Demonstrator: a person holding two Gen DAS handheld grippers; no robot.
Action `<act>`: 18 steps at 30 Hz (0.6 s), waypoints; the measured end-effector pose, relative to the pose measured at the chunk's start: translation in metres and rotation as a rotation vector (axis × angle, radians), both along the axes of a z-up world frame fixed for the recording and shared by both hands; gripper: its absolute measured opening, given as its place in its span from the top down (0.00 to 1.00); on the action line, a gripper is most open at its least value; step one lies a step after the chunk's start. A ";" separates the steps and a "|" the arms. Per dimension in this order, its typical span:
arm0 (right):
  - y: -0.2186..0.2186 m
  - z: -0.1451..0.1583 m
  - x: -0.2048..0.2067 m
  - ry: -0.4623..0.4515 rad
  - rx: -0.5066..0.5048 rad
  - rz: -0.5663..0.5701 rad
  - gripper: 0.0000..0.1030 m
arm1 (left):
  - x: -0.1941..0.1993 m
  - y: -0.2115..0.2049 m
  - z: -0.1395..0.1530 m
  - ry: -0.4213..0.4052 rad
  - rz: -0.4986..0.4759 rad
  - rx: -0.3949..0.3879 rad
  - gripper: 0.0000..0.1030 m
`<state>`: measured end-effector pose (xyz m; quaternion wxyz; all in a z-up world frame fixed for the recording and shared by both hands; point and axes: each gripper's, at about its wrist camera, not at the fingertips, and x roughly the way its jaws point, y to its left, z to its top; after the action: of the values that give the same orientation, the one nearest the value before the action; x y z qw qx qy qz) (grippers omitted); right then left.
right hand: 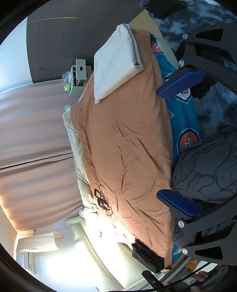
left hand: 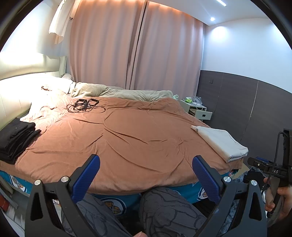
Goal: Fold large clothes
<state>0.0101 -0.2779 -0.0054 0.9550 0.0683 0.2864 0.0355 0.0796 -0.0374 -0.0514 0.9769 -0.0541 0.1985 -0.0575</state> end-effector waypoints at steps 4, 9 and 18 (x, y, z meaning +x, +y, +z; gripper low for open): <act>0.002 0.000 -0.001 -0.002 -0.003 0.009 0.03 | 0.000 0.001 0.002 -0.002 0.008 0.001 0.00; 0.002 0.000 -0.001 -0.002 -0.002 0.011 0.03 | -0.001 0.003 0.004 -0.005 0.016 -0.002 0.00; 0.001 0.003 -0.004 -0.009 -0.005 0.005 0.03 | -0.005 0.002 0.004 -0.014 0.019 0.008 0.00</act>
<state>0.0064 -0.2767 -0.0027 0.9564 0.0650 0.2822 0.0376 0.0748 -0.0352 -0.0469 0.9790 -0.0516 0.1912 -0.0475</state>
